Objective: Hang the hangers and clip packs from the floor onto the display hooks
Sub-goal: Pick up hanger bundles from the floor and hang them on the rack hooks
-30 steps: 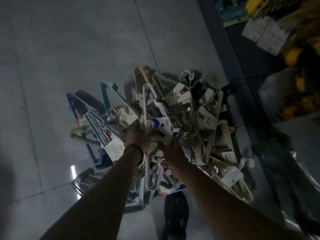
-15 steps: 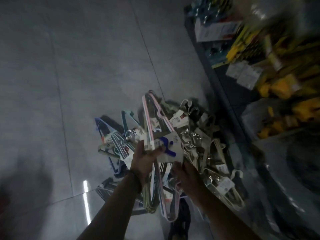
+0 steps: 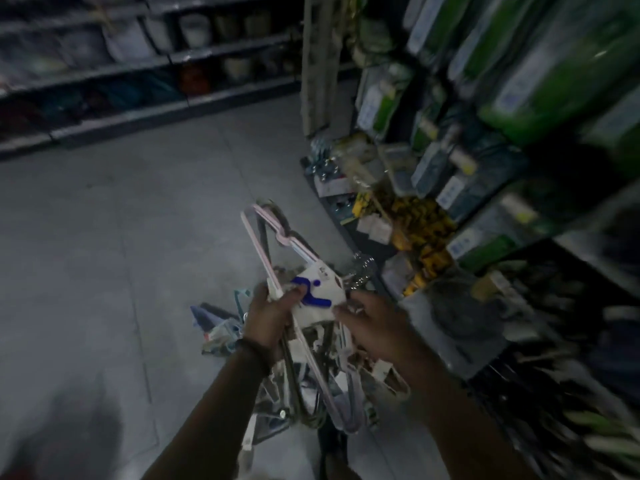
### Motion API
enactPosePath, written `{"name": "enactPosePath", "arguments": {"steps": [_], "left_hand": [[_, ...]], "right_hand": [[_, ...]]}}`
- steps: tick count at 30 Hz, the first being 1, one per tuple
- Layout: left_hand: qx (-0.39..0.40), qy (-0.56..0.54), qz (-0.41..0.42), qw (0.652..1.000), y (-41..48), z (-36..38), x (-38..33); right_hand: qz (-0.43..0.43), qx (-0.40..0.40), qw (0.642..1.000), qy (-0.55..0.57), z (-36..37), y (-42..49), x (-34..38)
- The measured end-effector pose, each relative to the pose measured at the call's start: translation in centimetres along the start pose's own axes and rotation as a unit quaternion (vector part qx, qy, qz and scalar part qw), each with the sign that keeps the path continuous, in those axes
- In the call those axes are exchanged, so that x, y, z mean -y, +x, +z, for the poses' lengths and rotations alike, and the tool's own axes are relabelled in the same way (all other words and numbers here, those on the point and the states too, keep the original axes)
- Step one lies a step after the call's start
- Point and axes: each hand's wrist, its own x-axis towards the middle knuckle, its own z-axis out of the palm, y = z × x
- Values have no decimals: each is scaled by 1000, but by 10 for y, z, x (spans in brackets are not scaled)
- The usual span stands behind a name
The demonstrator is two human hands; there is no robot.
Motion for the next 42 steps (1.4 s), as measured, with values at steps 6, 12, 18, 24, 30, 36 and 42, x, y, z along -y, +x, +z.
{"name": "enactPosePath", "arguments": {"steps": [6,12,18,24,30,36,42], "left_hand": [[127,66,88,986,-115,27,-47],[291,140,177,930,-237,106,-70],[389,182,208,879,-360,206,-60],[450,193,209,846,-485,335,-13],[409,214,305,833,-582,454,49],[430,206,467,745,-639,539,55],[520,199,520,648,-645,611,42]], "right_hand": [[-50,-375,895,-235,-46,-133,69],[-19,-404,883,-237,-120,-255,88],[24,-455,850,-263,-207,-402,50],[125,-429,833,-326,-274,-558,-35],[189,-509,783,-302,-351,-714,-130],[207,-563,745,-292,-401,-796,-202],[244,-551,748,-279,-459,-828,-238]]}}
